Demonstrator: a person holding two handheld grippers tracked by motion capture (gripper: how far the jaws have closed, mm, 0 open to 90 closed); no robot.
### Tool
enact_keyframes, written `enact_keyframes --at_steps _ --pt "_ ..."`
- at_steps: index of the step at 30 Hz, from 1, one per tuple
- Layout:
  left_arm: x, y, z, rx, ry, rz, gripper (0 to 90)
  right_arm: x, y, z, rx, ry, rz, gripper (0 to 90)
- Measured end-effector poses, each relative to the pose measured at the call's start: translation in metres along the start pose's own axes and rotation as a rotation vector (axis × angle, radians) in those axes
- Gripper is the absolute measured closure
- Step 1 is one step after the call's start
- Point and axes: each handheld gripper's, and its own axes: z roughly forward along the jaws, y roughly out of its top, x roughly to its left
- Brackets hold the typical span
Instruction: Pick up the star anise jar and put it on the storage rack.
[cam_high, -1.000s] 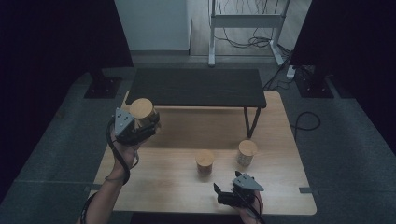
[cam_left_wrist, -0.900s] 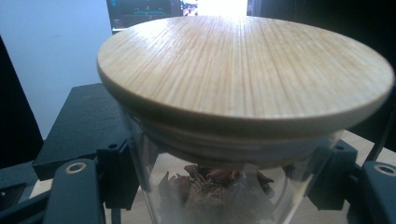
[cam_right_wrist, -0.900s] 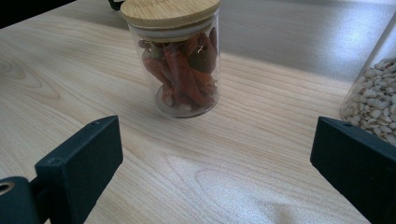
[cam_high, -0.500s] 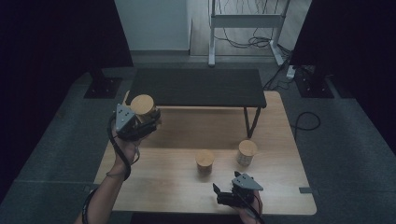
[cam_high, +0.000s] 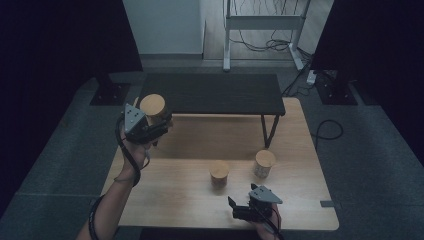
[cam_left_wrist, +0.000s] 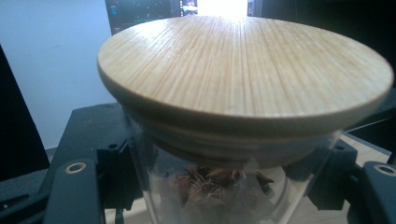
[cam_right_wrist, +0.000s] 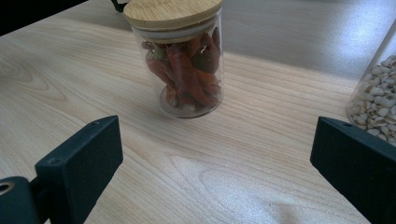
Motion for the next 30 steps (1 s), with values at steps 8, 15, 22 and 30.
enact_keyframes --at_steps 8,15,22,30 --pt "0.000 0.009 0.010 -0.007 0.005 0.005 26.5 -0.001 0.000 0.000 0.000 0.006 0.004 1.8" --pt "0.000 0.016 0.017 -0.010 0.012 0.011 26.4 -0.003 0.000 0.000 0.000 0.010 0.013 1.8" --pt "-0.001 0.022 0.024 -0.016 0.021 0.026 26.4 -0.003 0.000 0.000 -0.001 0.015 0.015 1.8" --pt "-0.006 0.027 0.031 -0.022 0.036 0.050 26.4 -0.003 0.000 0.000 0.002 0.022 0.013 1.8"
